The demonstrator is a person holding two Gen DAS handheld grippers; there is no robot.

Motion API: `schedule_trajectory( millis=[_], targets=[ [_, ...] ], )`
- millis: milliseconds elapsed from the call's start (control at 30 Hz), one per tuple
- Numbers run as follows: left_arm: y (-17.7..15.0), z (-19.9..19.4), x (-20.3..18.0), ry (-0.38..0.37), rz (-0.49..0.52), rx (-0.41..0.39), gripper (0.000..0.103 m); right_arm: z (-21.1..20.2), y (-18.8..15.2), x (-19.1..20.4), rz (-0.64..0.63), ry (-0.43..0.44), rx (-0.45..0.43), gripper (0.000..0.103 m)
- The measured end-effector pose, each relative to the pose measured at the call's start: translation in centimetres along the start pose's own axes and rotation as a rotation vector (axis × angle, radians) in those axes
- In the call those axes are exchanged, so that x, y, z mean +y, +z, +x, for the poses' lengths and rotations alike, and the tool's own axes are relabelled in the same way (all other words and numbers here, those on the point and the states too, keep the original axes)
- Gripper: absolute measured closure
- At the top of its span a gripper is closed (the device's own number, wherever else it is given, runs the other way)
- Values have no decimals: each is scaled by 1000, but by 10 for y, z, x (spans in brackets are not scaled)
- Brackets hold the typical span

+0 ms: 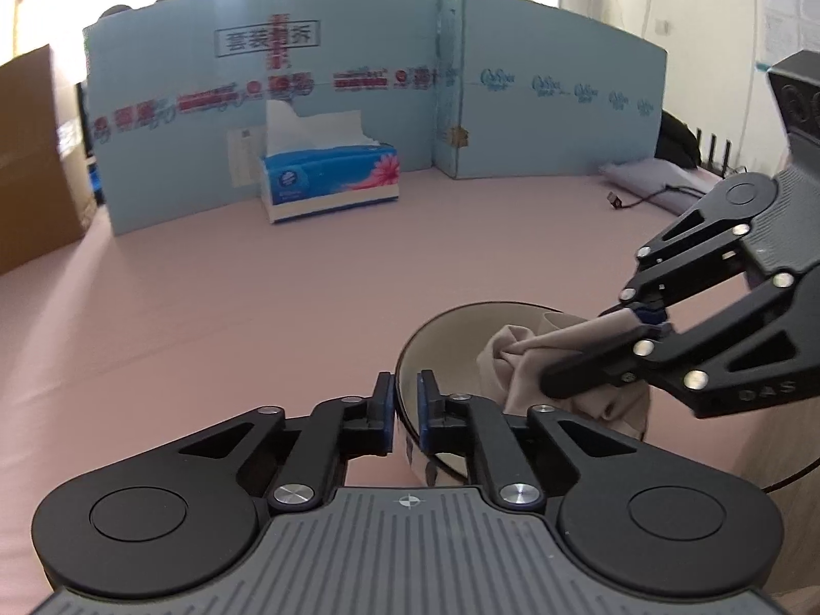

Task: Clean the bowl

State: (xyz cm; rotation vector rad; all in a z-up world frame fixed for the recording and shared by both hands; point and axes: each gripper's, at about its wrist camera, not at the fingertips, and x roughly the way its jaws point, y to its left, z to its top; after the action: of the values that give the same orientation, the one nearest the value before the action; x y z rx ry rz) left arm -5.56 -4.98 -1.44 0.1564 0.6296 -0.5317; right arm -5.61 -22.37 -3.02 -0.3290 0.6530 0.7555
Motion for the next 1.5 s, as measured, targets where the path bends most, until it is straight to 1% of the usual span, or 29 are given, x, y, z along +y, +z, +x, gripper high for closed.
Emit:
schedule_trajectory(
  millis=[67, 233, 433, 500, 567, 600, 667, 700, 733, 800, 900, 1000, 1100, 1200, 1267, 1300, 1400, 1500],
  targets=[
    [6, 7, 1, -23, 8, 8, 94, -2, -4, -1, 10, -1, -3, 93],
    [20, 17, -1, -51, 30, 1, 93, 0, -9, -4, 38, -6, 18, 93],
    [37, 24, -5, -41, 71, -31, 93, 9, -9, -12, 92, -16, 9, 93],
    [41, 22, -8, -26, 102, -47, 92, 13, -9, -14, 106, -13, 3, 93],
    [39, 15, -23, 26, 187, -77, 92, 18, -9, -16, 132, 13, -3, 93],
    [37, 14, -28, 40, 213, -82, 91, 19, -9, -18, 149, 28, -5, 93],
    [34, 12, -37, 63, 250, -95, 92, 19, -9, -28, 221, 102, -13, 93],
    [32, 11, -42, 73, 269, -103, 91, 19, -8, -30, 232, 114, -11, 93],
    [31, 10, -43, 69, 270, -106, 91, 20, -8, -34, 242, 125, 1, 93],
    [31, 10, -43, 58, 268, -110, 91, 23, -9, -39, 247, 120, 37, 93],
    [31, 11, -43, 54, 267, -110, 91, 22, -4, -40, 196, 78, 83, 93],
    [31, 12, -43, 42, 261, -114, 91, 22, 1, -28, 96, 18, 115, 93],
    [30, 11, -43, 42, 255, -117, 91, 24, 4, -9, -66, -124, 139, 94],
    [29, 11, -40, 36, 244, -118, 91, 26, 3, -1, -135, -198, 135, 94],
    [29, 11, -39, 34, 238, -118, 91, 25, 2, 4, -199, -276, 116, 94],
    [29, 11, -39, 33, 237, -118, 91, 24, 3, 4, -214, -298, 103, 94],
    [29, 11, -38, 31, 235, -120, 91, 20, 7, -4, -214, -318, 75, 94],
    [29, 11, -38, 26, 232, -123, 90, 20, 10, -14, -187, -295, 81, 94]
  ],
)
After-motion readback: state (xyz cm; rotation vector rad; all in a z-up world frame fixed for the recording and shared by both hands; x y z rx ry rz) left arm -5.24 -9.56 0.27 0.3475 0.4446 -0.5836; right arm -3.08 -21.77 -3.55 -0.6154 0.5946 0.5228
